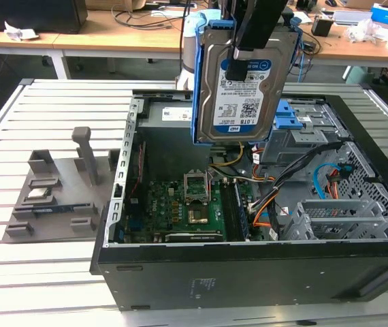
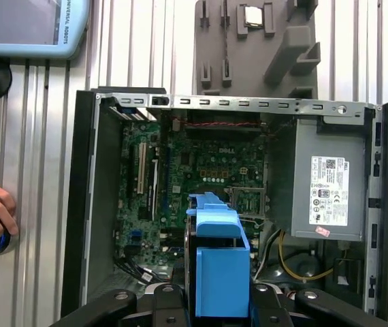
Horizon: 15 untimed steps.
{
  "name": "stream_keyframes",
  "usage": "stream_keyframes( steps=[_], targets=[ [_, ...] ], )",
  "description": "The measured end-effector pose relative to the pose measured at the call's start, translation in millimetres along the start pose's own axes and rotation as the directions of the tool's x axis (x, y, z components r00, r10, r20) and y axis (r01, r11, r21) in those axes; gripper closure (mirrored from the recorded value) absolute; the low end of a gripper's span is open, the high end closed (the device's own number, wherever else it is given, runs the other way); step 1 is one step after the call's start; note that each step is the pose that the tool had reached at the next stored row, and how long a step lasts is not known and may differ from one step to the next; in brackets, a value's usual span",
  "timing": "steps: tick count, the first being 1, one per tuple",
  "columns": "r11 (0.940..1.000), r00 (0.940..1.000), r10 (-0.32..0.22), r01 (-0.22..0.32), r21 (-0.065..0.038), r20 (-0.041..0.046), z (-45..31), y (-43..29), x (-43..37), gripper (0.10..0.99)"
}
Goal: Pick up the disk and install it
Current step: 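Pick up the disk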
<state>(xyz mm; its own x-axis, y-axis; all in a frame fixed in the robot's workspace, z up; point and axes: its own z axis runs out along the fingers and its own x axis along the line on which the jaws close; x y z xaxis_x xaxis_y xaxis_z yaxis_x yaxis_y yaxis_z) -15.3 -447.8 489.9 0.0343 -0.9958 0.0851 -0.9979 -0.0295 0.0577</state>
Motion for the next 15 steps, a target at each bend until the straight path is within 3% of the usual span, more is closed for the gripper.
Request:
stream_keyframes(
  steps=[15],
  targets=[
    [1.0000, 0.9999, 0.001, -0.001, -0.001, -0.0165, 1.2, 0.4, 13.2, 0.725]
  ],
)
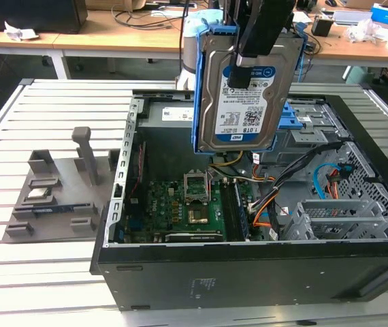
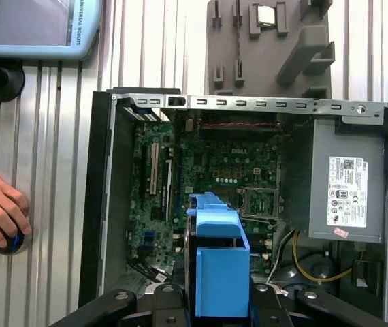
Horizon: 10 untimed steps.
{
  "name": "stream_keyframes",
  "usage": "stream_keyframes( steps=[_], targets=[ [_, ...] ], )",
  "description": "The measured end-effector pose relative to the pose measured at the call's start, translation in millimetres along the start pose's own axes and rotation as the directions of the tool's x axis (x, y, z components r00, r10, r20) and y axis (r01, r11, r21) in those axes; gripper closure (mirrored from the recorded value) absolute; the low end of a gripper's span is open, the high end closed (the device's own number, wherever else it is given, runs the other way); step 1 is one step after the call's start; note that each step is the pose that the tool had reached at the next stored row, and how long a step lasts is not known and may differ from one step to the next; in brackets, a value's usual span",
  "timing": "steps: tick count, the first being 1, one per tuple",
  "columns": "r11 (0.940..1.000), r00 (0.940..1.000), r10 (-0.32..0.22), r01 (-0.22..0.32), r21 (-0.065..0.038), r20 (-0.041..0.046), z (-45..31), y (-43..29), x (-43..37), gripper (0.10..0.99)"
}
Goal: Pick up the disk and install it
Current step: 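Pick up the disk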
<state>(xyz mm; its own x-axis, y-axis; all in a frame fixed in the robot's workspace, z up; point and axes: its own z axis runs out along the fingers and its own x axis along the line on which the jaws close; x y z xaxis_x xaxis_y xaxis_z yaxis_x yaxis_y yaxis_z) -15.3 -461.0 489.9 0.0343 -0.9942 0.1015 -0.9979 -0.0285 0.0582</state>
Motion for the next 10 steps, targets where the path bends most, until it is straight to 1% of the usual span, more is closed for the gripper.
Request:
stream_keyframes(
  steps=[6, 10],
  targets=[
    [1.0000, 1.0000, 0.000, 0.000, 0.000, -0.0051, 0.7, 0.1, 6.4, 0.725],
    [1.0000, 1.0000, 0.000, 0.000, 0.000, -0.0072, 1.6, 0.4, 15.3, 0.725]
  ],
)
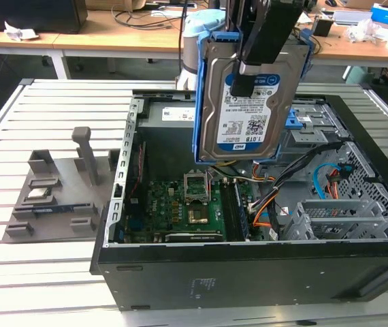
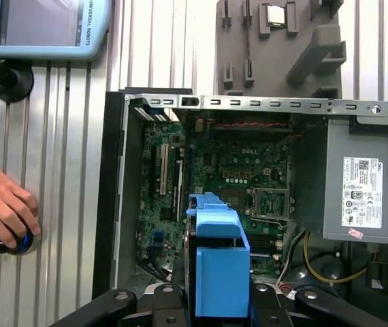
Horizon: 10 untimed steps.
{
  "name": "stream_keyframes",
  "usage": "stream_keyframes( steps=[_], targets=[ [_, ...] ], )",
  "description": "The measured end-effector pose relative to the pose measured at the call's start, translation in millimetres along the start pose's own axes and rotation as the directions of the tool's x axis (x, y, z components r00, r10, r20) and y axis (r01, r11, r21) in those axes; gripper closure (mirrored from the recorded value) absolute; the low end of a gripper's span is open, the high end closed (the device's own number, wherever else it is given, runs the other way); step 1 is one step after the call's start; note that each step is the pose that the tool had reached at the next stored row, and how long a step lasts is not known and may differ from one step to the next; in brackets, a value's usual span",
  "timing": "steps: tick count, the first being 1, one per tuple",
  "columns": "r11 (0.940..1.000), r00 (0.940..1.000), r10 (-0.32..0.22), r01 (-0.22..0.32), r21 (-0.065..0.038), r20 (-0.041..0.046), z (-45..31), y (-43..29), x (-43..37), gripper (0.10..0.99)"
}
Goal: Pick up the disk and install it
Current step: 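Pick up the disk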
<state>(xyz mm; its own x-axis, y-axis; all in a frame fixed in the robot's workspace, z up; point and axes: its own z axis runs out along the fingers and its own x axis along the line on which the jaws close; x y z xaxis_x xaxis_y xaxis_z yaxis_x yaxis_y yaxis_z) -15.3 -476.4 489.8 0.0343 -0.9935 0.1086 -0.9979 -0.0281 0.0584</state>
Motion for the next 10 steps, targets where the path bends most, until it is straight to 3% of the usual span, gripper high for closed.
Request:
stream_keyframes(
  steps=[4, 7, 9, 10],
  targets=[
    [1.0000, 1.0000, 0.000, 0.000, 0.000, -0.0002, 1.4, 0.3, 11.7, 0.725],
    [1.0000, 1.0000, 0.000, 0.000, 0.000, 0.0013, 2.9, 0.7, 25.6, 0.725],
    [1.0000, 0.9999, -0.001, 0.001, 0.000, 0.0130, 4.2, 1.1, 37.0, 0.725],
    [1.0000, 0.9999, -0.001, 0.001, 0.001, 0.0163, 4.3, 1.1, 38.6, 0.725]
  ],
)
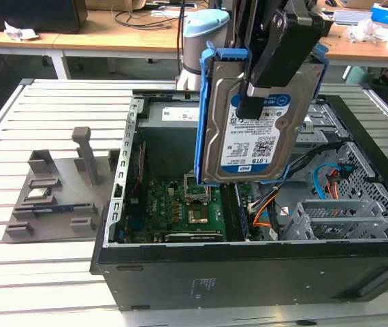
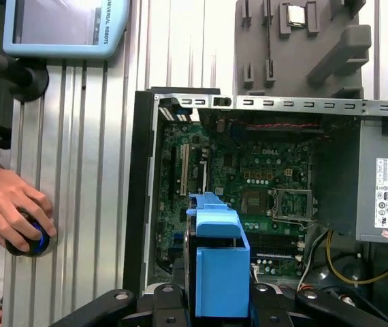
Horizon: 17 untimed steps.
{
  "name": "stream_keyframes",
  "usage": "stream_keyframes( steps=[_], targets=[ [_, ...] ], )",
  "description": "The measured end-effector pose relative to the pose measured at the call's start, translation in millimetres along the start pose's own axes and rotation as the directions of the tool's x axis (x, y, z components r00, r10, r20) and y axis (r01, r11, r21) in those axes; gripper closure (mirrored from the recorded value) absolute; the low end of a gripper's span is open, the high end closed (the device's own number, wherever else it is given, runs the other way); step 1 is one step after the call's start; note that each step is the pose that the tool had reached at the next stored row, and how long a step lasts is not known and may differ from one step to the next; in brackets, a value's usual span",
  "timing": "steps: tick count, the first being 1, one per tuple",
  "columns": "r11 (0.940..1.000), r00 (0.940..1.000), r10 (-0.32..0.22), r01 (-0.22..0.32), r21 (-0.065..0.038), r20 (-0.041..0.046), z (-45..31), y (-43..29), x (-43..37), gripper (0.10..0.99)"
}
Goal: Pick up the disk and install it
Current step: 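Pick up the disk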
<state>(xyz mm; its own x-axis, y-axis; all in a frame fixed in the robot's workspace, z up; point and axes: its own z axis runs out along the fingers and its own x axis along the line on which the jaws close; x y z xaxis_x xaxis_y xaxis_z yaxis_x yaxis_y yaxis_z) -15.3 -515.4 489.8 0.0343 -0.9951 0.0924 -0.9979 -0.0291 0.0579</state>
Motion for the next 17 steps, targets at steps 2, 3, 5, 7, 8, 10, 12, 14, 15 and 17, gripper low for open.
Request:
stream_keyframes(
  steps=[2, 3, 5, 7, 8, 10, 12, 14, 15, 17],
  targets=[
    [1.0000, 0.9998, -0.001, 0.001, 0.001, 0.0205, 0.2, 0.1, 3.1, 0.725],
    [1.0000, 0.9976, -0.004, 0.004, 0.003, 0.0688, 0.5, 0.1, 5.5, 0.725],
    [1.0000, 0.9938, -0.006, 0.006, 0.004, 0.1107, 0.7, 0.2, 7.8, 0.725],
    [1.0000, 0.9908, -0.008, 0.007, 0.005, 0.1355, 1.2, 0.4, 13.1, 0.725],
    [1.0000, 0.9905, -0.008, 0.007, 0.005, 0.1372, 1.8, 0.5, 19.3, 0.725],
    [1.0000, 0.9904, -0.008, 0.007, 0.005, 0.1383, 2.8, 0.8, 29.8, 0.725],
    [1.0000, 0.9904, -0.008, 0.007, 0.005, 0.1382, 3.5, 1.1, 37.2, 0.725],
    [1.0000, 0.9904, -0.008, 0.007, 0.005, 0.1383, 4.1, 1.4, 43.0, 0.725],
    [1.0000, 0.9904, -0.008, 0.007, 0.005, 0.1383, 4.2, 1.3, 44.0, 0.725],
    [1.0000, 0.9904, -0.008, 0.007, 0.005, 0.1382, 4.7, 1.4, 49.1, 0.725]
  ],
)
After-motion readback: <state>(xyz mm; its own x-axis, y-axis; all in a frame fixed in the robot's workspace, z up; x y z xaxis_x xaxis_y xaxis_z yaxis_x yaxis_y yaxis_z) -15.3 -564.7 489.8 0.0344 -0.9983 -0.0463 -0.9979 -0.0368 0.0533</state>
